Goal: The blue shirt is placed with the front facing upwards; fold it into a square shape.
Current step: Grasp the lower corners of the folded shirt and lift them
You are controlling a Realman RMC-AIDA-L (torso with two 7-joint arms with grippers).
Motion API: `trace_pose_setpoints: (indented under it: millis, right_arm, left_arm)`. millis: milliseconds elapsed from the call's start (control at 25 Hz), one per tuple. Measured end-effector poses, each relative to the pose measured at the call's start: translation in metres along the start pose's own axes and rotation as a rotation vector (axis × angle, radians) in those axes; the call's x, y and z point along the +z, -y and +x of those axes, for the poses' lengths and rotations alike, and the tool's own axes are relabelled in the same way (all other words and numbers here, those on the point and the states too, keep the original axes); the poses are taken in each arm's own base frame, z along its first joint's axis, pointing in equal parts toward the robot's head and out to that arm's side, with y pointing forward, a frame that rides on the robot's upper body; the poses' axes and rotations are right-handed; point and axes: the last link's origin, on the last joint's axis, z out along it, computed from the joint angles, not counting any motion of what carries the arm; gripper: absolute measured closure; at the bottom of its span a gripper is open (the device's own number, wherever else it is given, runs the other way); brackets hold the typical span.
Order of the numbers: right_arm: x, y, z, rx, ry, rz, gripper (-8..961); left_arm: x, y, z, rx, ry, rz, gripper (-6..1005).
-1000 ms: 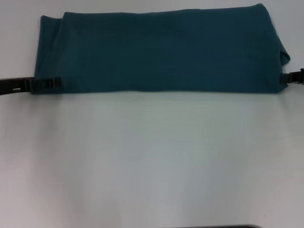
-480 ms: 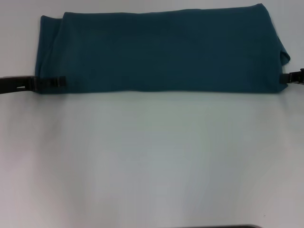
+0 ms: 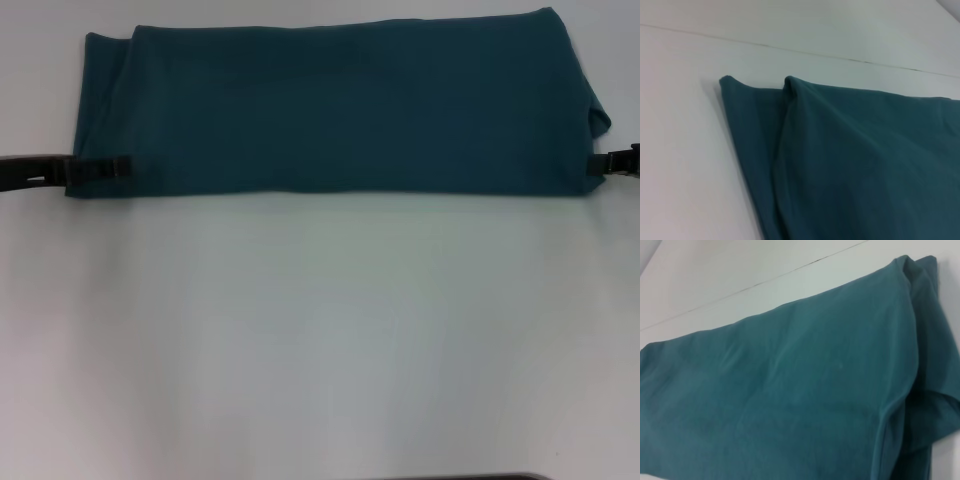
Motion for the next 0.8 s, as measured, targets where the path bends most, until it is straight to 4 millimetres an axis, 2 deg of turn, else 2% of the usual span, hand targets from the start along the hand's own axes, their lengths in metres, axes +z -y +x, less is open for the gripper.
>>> trace_pose_setpoints:
  millis: [280,800]
  right_arm:
    - [0.0001,-0.0002,0.0000,0.000,0.000,-0.001,949]
    - [0.0005,-0.0012,-0.0008,-0.002,-0.002,-0.005,950]
  left_arm:
    - [0.0028,0.0017,0.0004,0.006,-0.003,0.021,51]
    - [0.0057,-0.0069,-0.0017,0.026,0.028,-0.017,52]
